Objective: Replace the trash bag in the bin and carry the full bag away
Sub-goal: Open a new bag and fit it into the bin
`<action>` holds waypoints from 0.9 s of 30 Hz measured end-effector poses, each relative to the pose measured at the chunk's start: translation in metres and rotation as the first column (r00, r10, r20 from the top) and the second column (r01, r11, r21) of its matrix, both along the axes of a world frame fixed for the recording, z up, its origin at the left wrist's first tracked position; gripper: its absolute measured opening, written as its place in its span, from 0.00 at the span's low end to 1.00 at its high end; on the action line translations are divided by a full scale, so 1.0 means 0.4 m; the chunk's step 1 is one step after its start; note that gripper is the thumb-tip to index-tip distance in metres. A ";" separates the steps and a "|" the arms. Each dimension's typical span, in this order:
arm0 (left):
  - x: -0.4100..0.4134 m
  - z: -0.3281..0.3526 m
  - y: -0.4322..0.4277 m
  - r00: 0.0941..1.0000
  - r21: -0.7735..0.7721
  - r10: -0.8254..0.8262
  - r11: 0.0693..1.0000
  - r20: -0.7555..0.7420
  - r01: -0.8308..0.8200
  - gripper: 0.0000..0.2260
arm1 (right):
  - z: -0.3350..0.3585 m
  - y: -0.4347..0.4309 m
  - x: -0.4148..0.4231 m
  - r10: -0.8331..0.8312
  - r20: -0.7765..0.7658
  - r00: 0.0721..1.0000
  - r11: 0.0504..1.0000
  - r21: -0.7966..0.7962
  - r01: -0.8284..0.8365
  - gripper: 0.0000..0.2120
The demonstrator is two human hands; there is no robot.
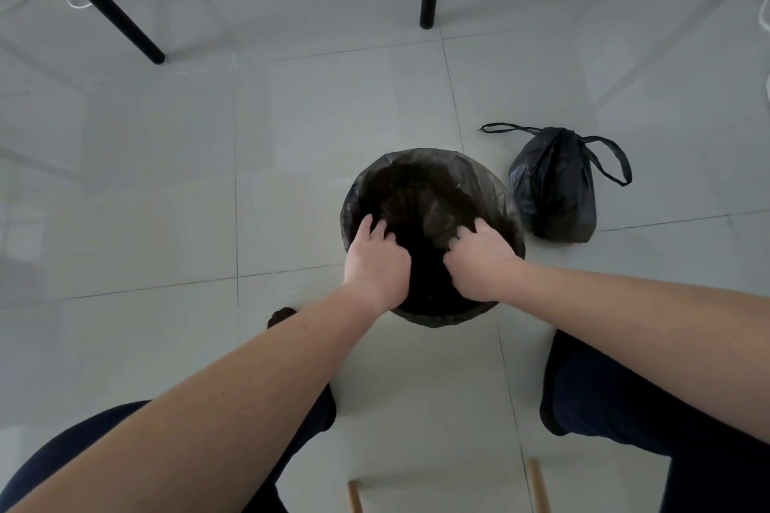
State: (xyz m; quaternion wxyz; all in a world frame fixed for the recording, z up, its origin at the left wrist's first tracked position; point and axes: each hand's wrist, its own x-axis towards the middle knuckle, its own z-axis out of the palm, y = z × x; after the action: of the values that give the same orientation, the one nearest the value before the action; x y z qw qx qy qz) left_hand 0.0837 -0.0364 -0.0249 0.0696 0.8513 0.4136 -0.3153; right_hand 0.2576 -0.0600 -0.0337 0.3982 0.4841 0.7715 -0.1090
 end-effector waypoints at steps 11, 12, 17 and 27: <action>-0.045 -0.031 0.022 0.974 -0.151 -0.098 0.986 -0.203 0.068 0.24 | -0.063 0.045 0.088 0.028 0.208 0.978 0.996 0.080 -0.046 0.29; -0.043 -0.029 0.023 0.983 -0.141 -0.090 0.988 -0.160 0.068 0.23 | -0.064 0.051 0.098 0.042 0.155 0.987 0.996 0.070 -0.053 0.27; -0.044 0.002 0.068 0.895 0.069 0.106 0.986 0.433 -0.149 0.16 | -0.017 0.075 0.146 -0.047 -0.441 0.896 0.954 0.246 0.171 0.13; -0.083 0.041 0.145 0.313 -0.551 0.858 0.504 0.406 -0.665 0.21 | 0.158 -0.041 0.192 -0.772 -0.532 -0.347 -0.038 -0.507 0.861 0.18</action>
State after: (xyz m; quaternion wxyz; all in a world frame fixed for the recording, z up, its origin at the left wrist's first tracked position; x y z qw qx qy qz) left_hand 0.0505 0.0217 -0.0085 0.4677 0.5788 0.6679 0.0123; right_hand 0.3345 -0.0765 0.0293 -0.1853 0.8083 0.2552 -0.4971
